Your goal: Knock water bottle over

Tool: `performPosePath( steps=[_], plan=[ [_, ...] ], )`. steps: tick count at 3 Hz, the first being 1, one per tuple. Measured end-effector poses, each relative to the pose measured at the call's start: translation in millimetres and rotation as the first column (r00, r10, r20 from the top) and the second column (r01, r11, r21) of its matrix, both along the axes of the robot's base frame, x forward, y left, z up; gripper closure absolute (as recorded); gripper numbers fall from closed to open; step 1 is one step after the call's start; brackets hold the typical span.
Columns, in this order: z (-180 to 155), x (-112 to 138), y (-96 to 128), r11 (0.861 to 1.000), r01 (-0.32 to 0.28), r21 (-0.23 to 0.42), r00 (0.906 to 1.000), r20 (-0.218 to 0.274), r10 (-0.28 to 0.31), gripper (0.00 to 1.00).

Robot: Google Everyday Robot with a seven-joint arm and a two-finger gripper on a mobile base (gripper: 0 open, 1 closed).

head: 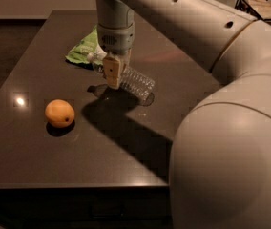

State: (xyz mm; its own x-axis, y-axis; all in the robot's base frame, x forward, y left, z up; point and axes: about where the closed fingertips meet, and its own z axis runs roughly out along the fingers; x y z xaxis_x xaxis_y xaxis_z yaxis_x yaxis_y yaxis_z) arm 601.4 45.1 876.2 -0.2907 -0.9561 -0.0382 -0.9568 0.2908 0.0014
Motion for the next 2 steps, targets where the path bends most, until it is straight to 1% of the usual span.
performPosePath(
  steps=[1,2],
  plan=[
    [-10.1,9.0,11.3,1.0,-0.008,0.016,0.9998,0.018,0.007,0.0],
    [-11.5,14.2,16.3,0.999,-0.008,0.032,0.9994,0.035,0.007,0.0]
  ],
)
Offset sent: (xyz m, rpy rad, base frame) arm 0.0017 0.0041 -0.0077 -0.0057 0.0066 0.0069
